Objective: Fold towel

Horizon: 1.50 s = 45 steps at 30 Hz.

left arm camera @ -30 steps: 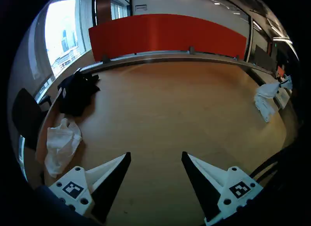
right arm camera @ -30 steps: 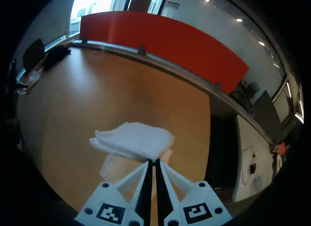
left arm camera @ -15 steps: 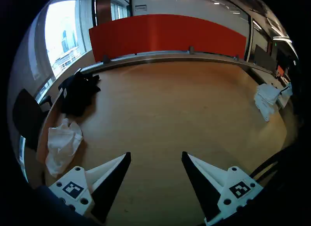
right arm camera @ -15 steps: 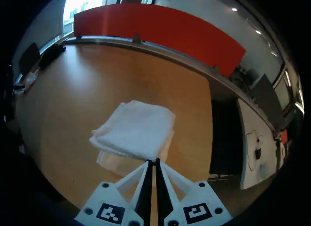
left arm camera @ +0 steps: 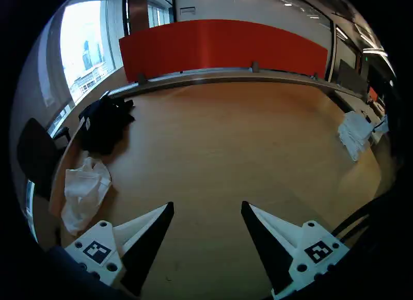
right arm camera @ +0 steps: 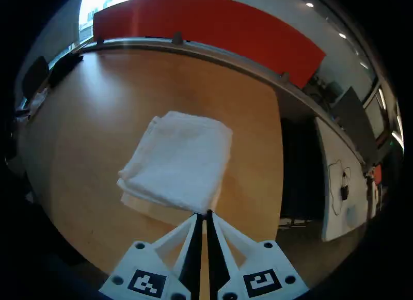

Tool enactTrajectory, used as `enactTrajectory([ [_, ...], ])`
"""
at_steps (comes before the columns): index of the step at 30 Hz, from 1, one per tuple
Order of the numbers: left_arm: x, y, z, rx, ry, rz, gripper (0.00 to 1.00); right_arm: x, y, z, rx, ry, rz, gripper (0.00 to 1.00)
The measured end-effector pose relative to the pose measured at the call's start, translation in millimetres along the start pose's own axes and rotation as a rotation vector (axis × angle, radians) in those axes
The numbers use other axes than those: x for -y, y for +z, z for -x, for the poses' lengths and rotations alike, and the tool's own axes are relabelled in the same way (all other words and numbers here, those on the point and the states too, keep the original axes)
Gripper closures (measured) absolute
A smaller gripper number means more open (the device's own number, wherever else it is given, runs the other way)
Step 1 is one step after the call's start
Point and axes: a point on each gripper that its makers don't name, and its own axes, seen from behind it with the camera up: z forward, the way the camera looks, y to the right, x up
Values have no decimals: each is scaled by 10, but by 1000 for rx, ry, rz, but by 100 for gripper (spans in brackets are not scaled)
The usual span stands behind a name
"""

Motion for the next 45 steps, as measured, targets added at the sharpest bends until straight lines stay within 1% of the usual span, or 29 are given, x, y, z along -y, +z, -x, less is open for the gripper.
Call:
enactTrajectory([
  [12, 39, -9, 26, 6, 2, -6, 3, 0, 60, 168, 34, 23, 3, 95],
  [26, 43, -6, 19, 8, 6, -6, 3, 40, 113, 183, 44, 22, 8, 94],
  [30, 48, -7, 21, 8, 5, -8, 3, 21, 119, 187, 47, 25, 17, 92],
  [32, 51, -9, 26, 8, 3, -9, 3, 13, 118, 184, 49, 31, 19, 84],
  [34, 56, -13, 29, 8, 2, -11, 3, -2, 115, 189, 51, 35, 25, 71],
  [38, 67, -21, 35, 7, -1, -12, 3, -34, 115, 208, 57, 41, 41, 29],
  [40, 70, -22, 39, 7, -1, -11, 3, -33, 116, 211, 58, 43, 43, 17],
  [42, 70, -20, 41, 7, -1, -11, 3, -25, 117, 209, 57, 45, 44, 5],
  [44, 68, -18, 41, 7, 0, -10, 3, -22, 118, 196, 53, 47, 48, 0],
  [45, 67, -17, 41, 7, 1, -9, 3, -20, 118, 191, 51, 48, 49, 0],
])
